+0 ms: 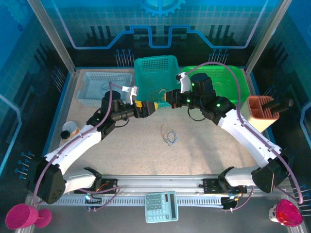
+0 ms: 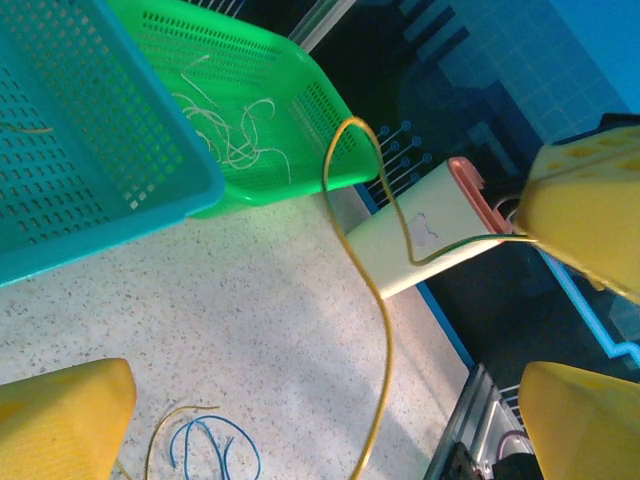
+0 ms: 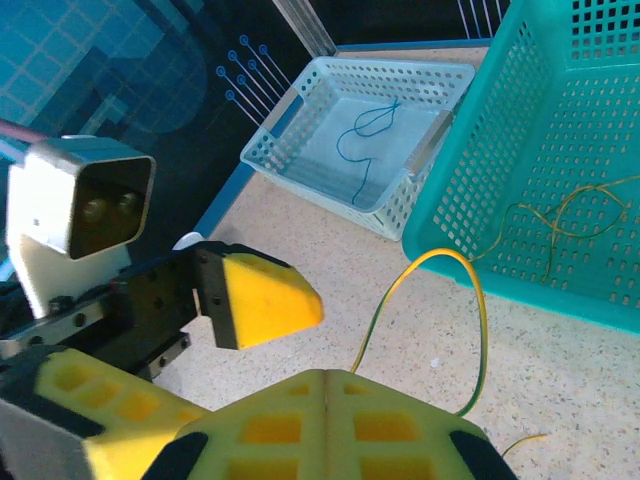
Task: Untangle the cables
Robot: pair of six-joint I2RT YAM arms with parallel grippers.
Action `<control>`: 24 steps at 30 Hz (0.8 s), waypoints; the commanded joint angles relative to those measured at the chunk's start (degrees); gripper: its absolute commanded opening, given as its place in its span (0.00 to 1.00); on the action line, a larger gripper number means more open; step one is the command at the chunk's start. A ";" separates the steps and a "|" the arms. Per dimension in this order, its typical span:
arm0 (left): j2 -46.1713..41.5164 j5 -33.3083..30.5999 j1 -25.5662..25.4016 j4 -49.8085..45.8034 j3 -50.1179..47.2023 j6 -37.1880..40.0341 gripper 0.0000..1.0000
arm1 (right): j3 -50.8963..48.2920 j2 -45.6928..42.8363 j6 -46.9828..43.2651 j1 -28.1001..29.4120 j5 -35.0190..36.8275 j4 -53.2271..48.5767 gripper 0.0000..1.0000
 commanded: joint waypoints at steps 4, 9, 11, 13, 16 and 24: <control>2.82 3.05 -1.90 2.83 2.04 1.56 0.93 | 0.64 -1.34 1.11 0.58 -2.76 0.78 0.00; 4.71 3.48 -2.25 4.68 1.33 0.79 0.56 | 1.32 -1.70 1.27 0.24 -2.90 1.13 0.00; 5.36 3.64 -2.30 5.46 0.90 0.24 0.37 | 1.30 -2.01 1.74 -0.76 -3.61 1.70 0.00; 5.80 3.60 -2.26 5.61 0.60 0.07 0.19 | 0.92 -2.27 3.04 -2.50 -5.36 2.99 0.00; 6.17 3.02 -2.26 5.70 -0.26 -0.33 0.00 | 0.54 -2.58 4.86 -5.83 -7.42 4.90 0.00; 6.18 -0.42 -2.04 8.82 -5.90 -2.50 0.00 | -1.14 -3.76 8.34 -15.33 -6.32 8.64 0.00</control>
